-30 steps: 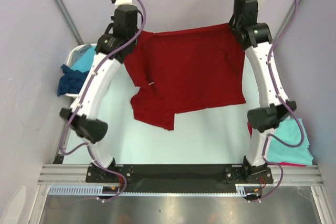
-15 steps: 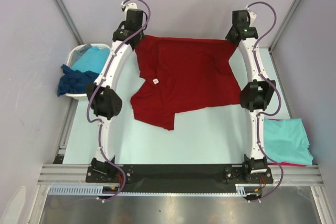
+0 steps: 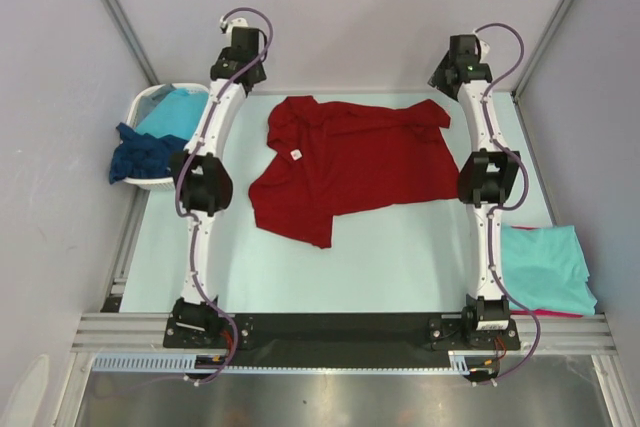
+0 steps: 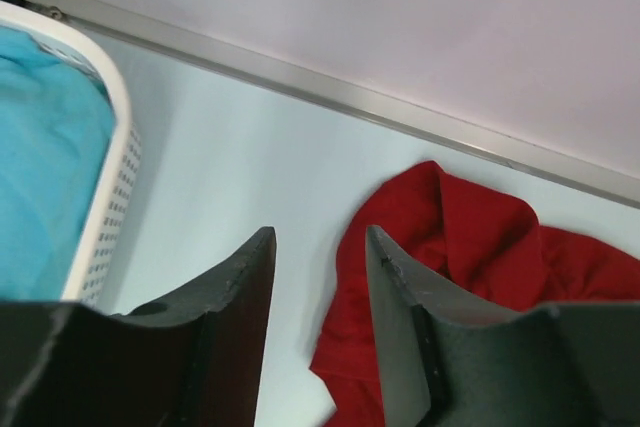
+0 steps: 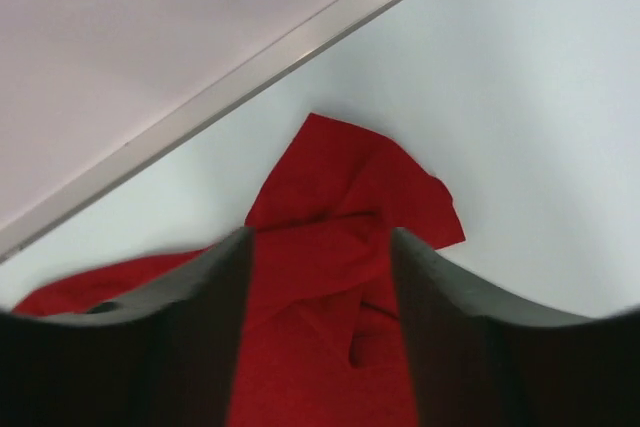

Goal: Fold and stack the t-shirts
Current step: Flatten out the tshirt

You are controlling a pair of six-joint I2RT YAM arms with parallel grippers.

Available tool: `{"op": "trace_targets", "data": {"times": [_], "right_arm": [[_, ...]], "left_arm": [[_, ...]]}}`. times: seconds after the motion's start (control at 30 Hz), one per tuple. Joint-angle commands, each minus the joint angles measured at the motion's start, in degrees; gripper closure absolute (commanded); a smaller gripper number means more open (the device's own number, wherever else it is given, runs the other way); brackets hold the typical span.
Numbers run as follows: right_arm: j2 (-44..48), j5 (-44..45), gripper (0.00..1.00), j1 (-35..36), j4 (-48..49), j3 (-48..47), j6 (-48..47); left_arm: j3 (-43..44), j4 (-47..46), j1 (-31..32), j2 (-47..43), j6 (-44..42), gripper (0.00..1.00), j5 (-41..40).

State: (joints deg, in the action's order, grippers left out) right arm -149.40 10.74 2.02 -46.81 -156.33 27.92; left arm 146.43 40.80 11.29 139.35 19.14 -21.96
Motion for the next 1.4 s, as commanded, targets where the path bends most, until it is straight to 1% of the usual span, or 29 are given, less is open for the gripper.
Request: {"op": "trace_targets", "data": {"times": [0.0,0.1,0.2,0.23,0.27,0.3,0.33,0.37,0.4,0.43,0.47,0.5,0.53,0.57,0.6,0.67,0.77,0.8,0.83,0.93,1.0,1.03,1.17,1.27,1.33,1.37], "right_arm": [[0.8,-1.1,0.30,-0.7,2.5,-4.3,0.0],[2.6,0.1,0.23,-0.3,0.7,-4.1,0.1],[7.3,2.7,0.24,1.8,-2.7,-2.1,0.3],[9.7,3.7,0.24,2.9,-4.0,-0.8,0.6],[11.2,4.5,0.24,3.7,-5.3,0.7,1.1],[12.5,5.2,0.25,4.6,-5.8,2.2,1.6],[13.8,5.7,0.25,6.8,-6.2,4.1,2.0],[17.1,6.9,0.25,8.1,-5.8,10.4,2.2],[18.3,9.6,0.26,9.7,-5.4,13.8,2.2],[20.0,11.0,0.26,12.0,-5.0,18.3,2.4],[23.5,12.0,0.27,13.6,-2.7,27.7,2.5],[26.2,13.5,0.27,14.8,-0.7,34.1,2.4],[28.8,14.0,0.28,16.5,4.4,39.7,2.5],[34.0,13.8,0.28,16.9,7.2,50.1,2.7],[35.7,12.3,0.29,16.9,9.0,53.7,3.5],[37.7,11.3,0.30,16.5,10.0,58.0,4.2],[39.0,11.8,0.31,17.0,8.0,61.6,3.8],[41.5,11.4,0.31,17.0,8.8,65.5,3.7],[42.9,11.1,0.31,16.9,11.3,67.5,3.6],[45.2,11.2,0.31,16.5,11.7,70.9,3.4],[46.5,11.2,0.32,15.8,12.4,73.4,3.5],[46.8,11.1,0.32,15.6,12.4,74.1,3.6],[48.6,12.5,0.32,14.9,12.0,75.5,3.9],[48.7,13.5,0.33,14.9,9.1,76.2,4.9],[49.3,12.7,0.33,13.5,9.3,78.3,5.6],[49.6,11.6,0.34,12.9,9.9,81.2,6.3]], "left_arm": [[3.7,-2.6,-1.4,-1.9,1.0,0.52,0.9],[3.3,-1.0,-1.0,-4.8,1.5,0.51,1.0],[-0.3,0.8,1.6,-9.1,0.9,0.51,-0.4],[-2.3,0.8,3.7,-12.7,0.9,0.51,-1.3],[-6.8,0.7,5.0,-15.0,1.0,0.51,-2.4],[-9.7,0.3,6.2,-17.1,1.1,0.50,-3.3],[-12.8,-1.2,8.6,-21.3,1.1,0.48,-4.9],[-18.8,-1.8,9.4,-23.1,1.4,0.39,-5.5],[-22.1,-2.3,10.1,-24.9,2.6,0.33,-6.4],[-25.5,-3.3,11.2,-28.6,3.4,0.25,-6.3],[-31.8,-3.5,11.5,-30.3,4.0,0.19,-6.5],[-35.4,-4.1,11.9,-32.6,4.8,0.18,-7.2],[-39.2,-6.8,12.9,-37.1,4.6,0.18,-7.5],[-46.5,-8.3,13.4,-39.7,4.3,0.19,-8.1],[-49.6,-9.6,14.0,-41.6,4.0,0.21,-8.6],[-55.5,-10.4,15.4,-44.9,4.1,0.28,-9.0],[-60.4,-8.4,17.6,-46.7,5.2,0.33,-10.5],[-61.3,-7.6,18.8,-47.0,5.6,0.34,-11.1],[-62.2,-6.5,19.6,-47.1,6.0,0.34,-11.6],[-68.6,-6.6,21.1,-49.4,7.7,0.39,-11.6],[-71.0,-7.1,21.1,-50.9,8.9,0.41,-10.1],[-72.7,-7.0,21.1,-51.5,9.3,0.44,-9.7],[-75.1,-6.8,23.2,-53.6,10.2,0.46,-9.9],[-76.2,-6.5,24.7,-54.9,10.0,0.47,-10.6],[-77.5,-5.7,25.3,-55.6,10.4,0.48,-11.0],[-78.1,-5.8,25.6,-55.9,10.7,0.48,-11.0]]}}
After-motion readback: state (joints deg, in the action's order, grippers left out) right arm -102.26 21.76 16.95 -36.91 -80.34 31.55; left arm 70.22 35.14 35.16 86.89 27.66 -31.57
